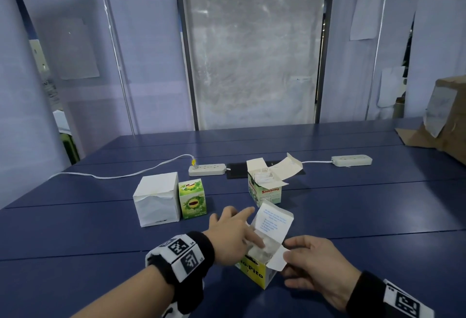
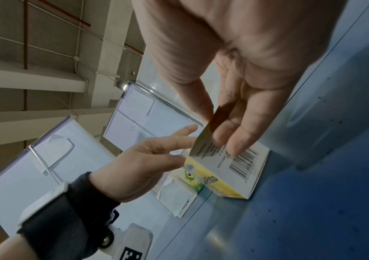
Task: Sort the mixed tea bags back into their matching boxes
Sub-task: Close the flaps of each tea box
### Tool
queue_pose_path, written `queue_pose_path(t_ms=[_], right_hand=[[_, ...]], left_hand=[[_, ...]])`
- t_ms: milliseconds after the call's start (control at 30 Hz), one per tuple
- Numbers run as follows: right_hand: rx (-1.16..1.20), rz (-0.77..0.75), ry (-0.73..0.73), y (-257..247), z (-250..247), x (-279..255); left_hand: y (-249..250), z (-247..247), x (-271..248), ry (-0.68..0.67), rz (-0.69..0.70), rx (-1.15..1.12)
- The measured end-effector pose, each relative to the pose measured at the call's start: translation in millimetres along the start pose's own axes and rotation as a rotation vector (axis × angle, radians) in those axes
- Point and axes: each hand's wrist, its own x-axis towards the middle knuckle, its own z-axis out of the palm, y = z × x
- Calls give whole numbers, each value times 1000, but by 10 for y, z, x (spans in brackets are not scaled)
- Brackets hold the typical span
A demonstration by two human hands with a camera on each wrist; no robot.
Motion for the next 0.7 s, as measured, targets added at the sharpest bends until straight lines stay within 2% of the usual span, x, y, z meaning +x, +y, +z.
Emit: queue_pose_path(t_ms=[100, 167, 300, 367, 433, 567, 700], right_hand=[[4, -9, 13, -2, -9, 13], [-1, -17, 13, -13, -7, 20], [16, -26, 15, -35, 5, 43], [41, -38, 4, -45, 33, 49], [54, -52, -15, -47, 68, 54], [43, -82, -49, -37, 123, 66], [23, -117, -71, -33, 126, 84]], left_hand=[[-63, -29, -63, 14, 8, -133], [-135, -99, -82, 98, 11, -245], [-287, -126, -112, 311, -167, -487], [-329, -64, -114, 296, -230, -681], [-334, -20, -113, 266, -229, -875], [-355, 33, -98, 225, -116, -836], [-392, 57, -95, 201, -86, -747]])
